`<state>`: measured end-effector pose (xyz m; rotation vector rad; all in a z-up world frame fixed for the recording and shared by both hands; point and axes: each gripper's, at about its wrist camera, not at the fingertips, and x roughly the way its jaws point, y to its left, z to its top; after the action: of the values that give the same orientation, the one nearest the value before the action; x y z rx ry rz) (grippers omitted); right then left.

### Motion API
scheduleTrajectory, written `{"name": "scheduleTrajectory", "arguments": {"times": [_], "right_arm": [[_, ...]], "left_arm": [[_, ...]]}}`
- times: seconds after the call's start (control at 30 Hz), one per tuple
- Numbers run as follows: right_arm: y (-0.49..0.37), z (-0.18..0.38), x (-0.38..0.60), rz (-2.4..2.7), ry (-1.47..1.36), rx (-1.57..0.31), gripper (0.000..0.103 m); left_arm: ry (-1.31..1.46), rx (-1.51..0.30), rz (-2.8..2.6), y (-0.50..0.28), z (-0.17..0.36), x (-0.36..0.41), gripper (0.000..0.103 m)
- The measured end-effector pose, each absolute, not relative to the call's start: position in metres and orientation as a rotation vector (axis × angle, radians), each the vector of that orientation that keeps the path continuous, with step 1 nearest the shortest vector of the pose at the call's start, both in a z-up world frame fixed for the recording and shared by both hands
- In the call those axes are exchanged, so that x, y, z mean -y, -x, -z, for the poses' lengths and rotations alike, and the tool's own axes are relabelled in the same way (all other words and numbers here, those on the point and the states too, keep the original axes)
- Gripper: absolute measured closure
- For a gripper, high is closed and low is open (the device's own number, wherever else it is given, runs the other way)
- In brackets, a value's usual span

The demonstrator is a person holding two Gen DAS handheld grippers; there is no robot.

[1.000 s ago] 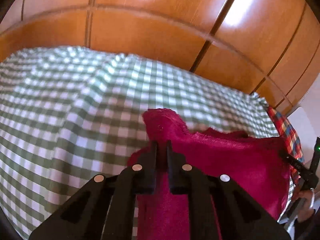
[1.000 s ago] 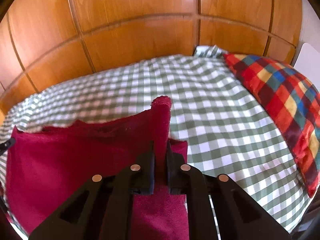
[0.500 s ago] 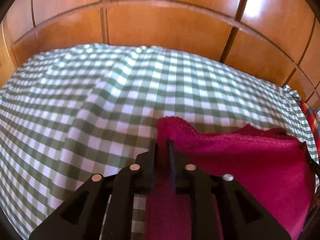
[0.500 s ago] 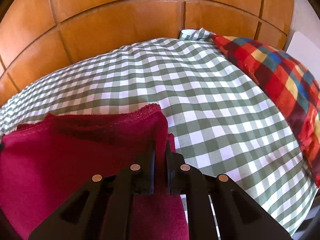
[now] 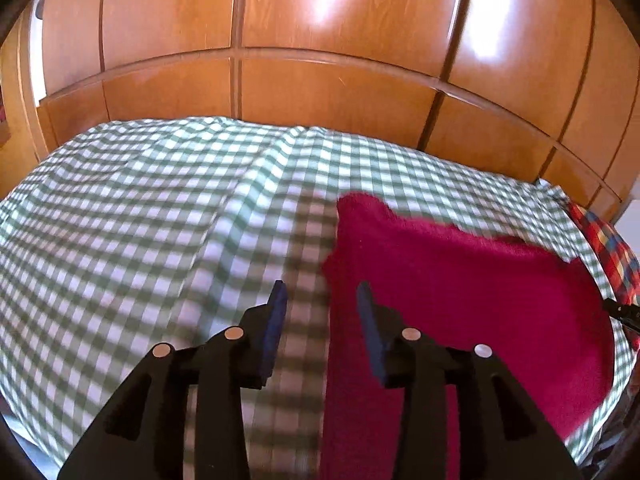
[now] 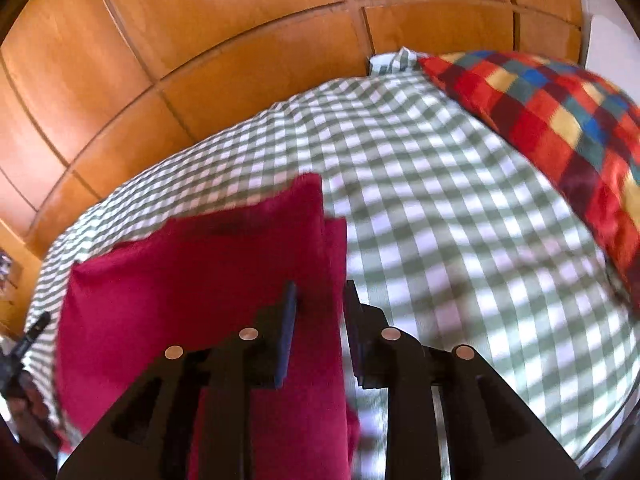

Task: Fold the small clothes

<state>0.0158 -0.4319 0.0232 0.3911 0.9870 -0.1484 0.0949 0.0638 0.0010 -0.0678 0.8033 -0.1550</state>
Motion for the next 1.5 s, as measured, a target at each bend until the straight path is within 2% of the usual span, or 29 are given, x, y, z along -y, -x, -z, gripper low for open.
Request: {"name": "scheduleTrajectory", "arguments": {"times": [0.17,0.23,0.33,0.37,0.43,0.57,0.73,0.87,0.93,1.0,1.07,1.3,1.5], "right_arm": [[0.015,-0.016,0.428,0.113,-0.451,-1.008,0.08],[0.021,-0.013,0.427,0.108,-0.465,-1.005,0.08],[0.026,-0.013,0.423,0.112,-0.449,-1.005,0.08],[0.027,-0.016,0.421,0.121,-0.422,-1.003,0.093],[0.028,-0.022,0.417,0.138,-0.372,-0.998,0.096],[0.037,-0.026,0.419,0.185,-0.3,-0.993,0.097],[0.036,0.006,0.428,0.226,-0.321,-1.03,0.097],[0.035,0.002,0.428,0.224,-0.339,-1.032,0.096],[0.037,-0.003,0.432,0.21,-0.369,-1.021,0.095],[0.042,-0.009,0.433,0.224,-0.377,-1.002,0.073],[0.046,-0.014,0.432,0.232,-0.389,-0.989,0.065],[0.042,-0.047,0.401,0.169,-0.3,-0.916,0.065],[0.025,-0.044,0.359,0.065,-0.203,-0.934,0.065]], "left_arm": [[0.064,-0.829,0.174,-0.065,0.009,-0.065,0.062],[0.065,-0.831,0.174,-0.056,0.011,-0.066,0.057],[0.085,-0.838,0.174,-0.049,0.014,-0.069,0.056],[0.086,-0.837,0.171,-0.047,0.015,-0.069,0.056],[0.092,-0.831,0.168,-0.042,0.013,-0.07,0.056],[0.084,-0.809,0.191,-0.032,0.009,-0.068,0.055],[0.046,-0.911,0.179,-0.037,0.041,-0.061,0.051],[0.084,-0.896,0.158,-0.035,0.034,-0.068,0.048],[0.095,-0.877,0.165,-0.033,0.027,-0.07,0.049],[0.084,-0.862,0.162,-0.033,0.022,-0.069,0.049],[0.087,-0.845,0.163,-0.032,0.016,-0.069,0.049],[0.064,-0.79,0.183,-0.049,-0.007,-0.053,0.049],[0.055,-0.793,0.206,-0.08,-0.013,-0.028,0.049]]}}
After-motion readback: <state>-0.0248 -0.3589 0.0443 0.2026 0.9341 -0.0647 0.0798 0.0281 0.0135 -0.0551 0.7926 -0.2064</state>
